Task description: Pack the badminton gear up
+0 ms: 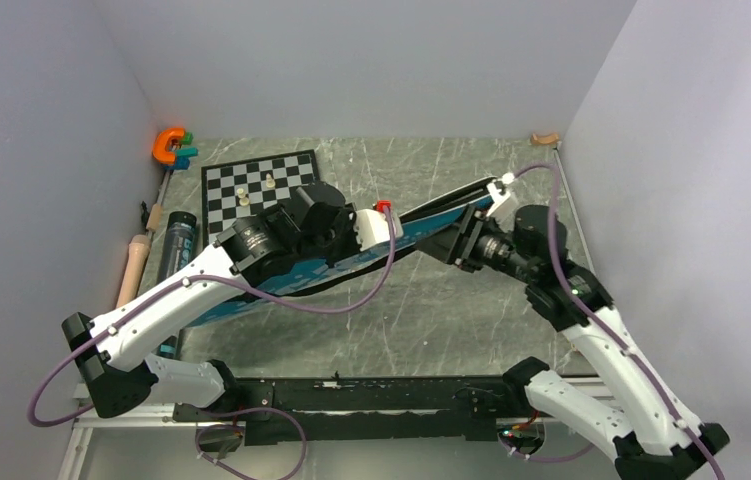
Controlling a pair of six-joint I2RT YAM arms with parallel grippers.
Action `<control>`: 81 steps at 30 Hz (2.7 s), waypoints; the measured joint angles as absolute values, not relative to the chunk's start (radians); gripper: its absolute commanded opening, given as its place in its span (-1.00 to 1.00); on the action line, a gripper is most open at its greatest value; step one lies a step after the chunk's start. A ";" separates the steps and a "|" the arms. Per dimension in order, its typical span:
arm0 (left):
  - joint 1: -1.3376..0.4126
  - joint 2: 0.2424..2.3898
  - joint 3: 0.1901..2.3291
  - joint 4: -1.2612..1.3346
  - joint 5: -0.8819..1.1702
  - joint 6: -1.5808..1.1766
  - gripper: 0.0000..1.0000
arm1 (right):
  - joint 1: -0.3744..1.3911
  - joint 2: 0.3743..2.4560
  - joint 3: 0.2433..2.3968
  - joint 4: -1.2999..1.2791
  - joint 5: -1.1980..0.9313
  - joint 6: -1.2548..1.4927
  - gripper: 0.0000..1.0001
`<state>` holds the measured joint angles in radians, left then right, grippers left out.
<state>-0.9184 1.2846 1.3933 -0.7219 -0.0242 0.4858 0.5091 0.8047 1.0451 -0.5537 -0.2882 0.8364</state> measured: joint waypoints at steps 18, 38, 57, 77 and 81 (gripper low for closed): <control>-0.912 1.291 1.415 -0.728 0.031 0.439 -1.00 | 0.519 0.910 0.785 0.119 -0.560 0.992 0.08; -0.908 1.311 1.461 -0.786 0.064 0.400 -1.00 | 0.620 0.995 0.756 0.247 -0.516 1.003 -0.12; -0.907 1.313 1.467 -0.779 0.091 0.400 -1.00 | 0.636 0.952 0.745 0.227 -0.444 0.994 -1.00; -0.913 1.303 1.451 -0.769 0.095 0.456 -1.00 | 0.414 0.804 0.889 -0.218 -0.410 0.823 -1.00; -0.914 1.290 1.428 -0.767 0.087 0.476 -1.00 | 0.314 0.804 0.955 -0.320 -0.423 0.791 -1.00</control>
